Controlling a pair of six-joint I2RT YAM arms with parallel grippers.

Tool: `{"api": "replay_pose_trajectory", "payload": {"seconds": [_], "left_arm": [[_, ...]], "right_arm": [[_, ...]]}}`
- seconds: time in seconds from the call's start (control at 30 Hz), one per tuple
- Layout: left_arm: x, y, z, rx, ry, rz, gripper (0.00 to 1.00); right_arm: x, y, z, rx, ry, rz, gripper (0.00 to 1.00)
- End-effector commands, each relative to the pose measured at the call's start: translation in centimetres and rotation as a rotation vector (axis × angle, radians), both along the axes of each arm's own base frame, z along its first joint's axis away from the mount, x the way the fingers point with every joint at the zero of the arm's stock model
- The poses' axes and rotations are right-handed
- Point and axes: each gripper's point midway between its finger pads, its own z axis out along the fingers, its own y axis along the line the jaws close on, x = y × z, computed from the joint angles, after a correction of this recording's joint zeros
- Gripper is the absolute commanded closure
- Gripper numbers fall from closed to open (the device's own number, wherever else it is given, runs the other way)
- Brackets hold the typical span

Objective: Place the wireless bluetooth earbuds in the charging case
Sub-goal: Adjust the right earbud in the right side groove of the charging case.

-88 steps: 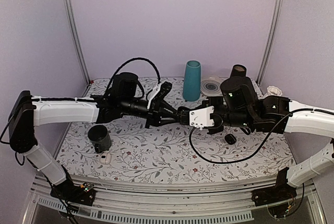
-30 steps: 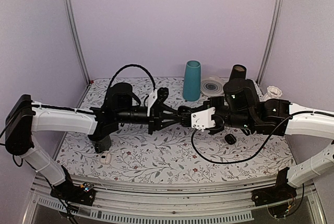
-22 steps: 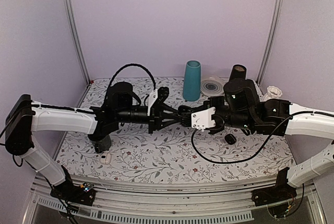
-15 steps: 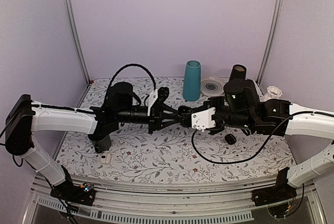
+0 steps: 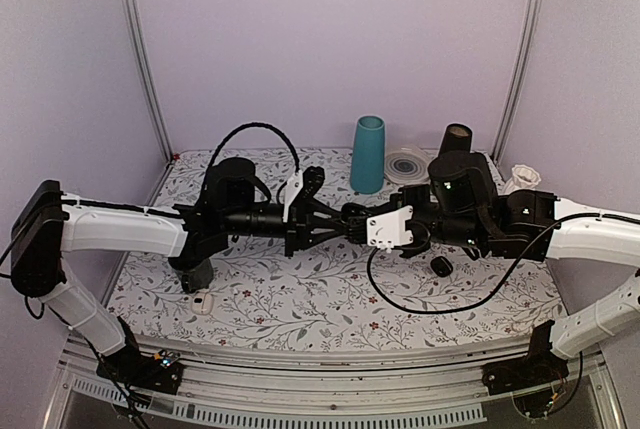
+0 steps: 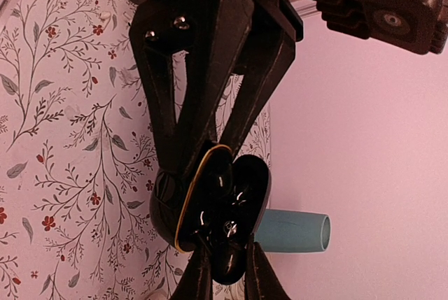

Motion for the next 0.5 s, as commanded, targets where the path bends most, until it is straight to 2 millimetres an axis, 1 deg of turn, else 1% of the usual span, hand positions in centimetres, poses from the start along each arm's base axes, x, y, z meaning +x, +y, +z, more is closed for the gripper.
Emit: {"api": "replay_pose_trajectory", "payload": {"seconds": [0.0, 0.23, 0.47], "left_arm": [[1.46, 0.20, 2.48, -0.071, -0.050, 0.047, 1.00], [1.55, 0.20, 2.40, -0.067, -0.049, 0.048, 1.00], [1.72, 0.15, 2.93, -0.085, -0.055, 0.056, 1.00]], "right_arm": [[-0.52, -0.81, -1.38, -0.054, 0.023, -0.001, 0.97], [-0.44, -1.01, -1.36, -0.054, 0.017, -0.007, 0.97], [-1.34, -0.46, -1.68, -0.047, 0.051, 0.044, 0.97]]}}
